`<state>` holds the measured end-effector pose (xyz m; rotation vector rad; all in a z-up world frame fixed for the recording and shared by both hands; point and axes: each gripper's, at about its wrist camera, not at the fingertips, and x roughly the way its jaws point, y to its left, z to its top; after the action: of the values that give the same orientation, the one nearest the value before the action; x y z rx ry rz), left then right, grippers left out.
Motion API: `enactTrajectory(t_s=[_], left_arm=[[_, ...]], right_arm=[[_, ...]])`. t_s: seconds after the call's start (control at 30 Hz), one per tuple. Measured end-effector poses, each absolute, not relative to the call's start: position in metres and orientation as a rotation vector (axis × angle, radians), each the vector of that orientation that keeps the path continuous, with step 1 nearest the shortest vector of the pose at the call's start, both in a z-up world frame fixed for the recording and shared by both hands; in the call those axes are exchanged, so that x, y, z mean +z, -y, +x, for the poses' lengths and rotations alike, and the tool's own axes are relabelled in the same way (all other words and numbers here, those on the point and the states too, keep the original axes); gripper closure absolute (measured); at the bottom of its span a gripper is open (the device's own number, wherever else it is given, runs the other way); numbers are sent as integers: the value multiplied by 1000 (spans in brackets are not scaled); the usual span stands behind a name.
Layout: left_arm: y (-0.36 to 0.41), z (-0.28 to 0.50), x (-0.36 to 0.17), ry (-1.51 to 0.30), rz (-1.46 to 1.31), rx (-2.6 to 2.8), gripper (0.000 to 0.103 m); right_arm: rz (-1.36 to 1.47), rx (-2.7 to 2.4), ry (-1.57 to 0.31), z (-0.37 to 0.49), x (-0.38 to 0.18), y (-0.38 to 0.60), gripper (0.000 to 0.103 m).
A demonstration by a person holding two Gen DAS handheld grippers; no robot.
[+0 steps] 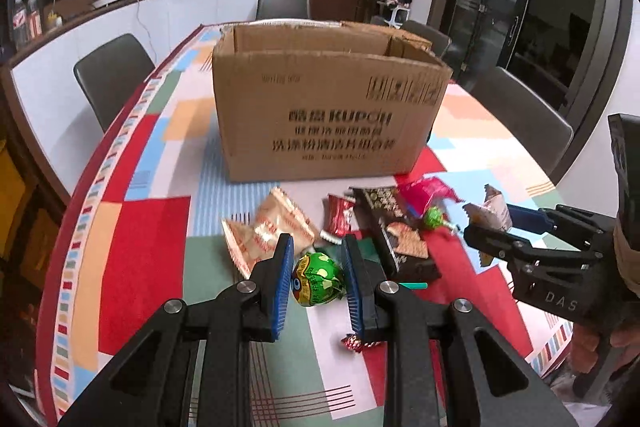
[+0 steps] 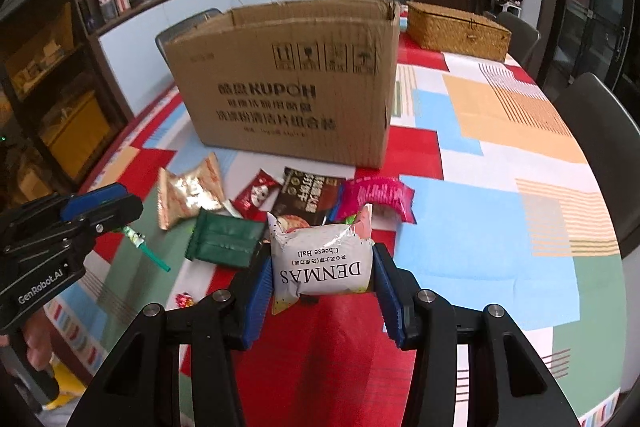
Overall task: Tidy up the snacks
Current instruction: 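Carry the lollipop and DENMAS bag into the box and open both tools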
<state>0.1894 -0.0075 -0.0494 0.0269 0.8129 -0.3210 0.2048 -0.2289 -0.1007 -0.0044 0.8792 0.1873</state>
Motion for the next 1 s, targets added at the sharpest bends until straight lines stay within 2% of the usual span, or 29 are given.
enactTrajectory(t_s=[1.0], left_arm=[[25, 232, 58, -480, 67, -327, 78]], right_arm=[[-25, 208, -534, 244, 11, 240, 54]])
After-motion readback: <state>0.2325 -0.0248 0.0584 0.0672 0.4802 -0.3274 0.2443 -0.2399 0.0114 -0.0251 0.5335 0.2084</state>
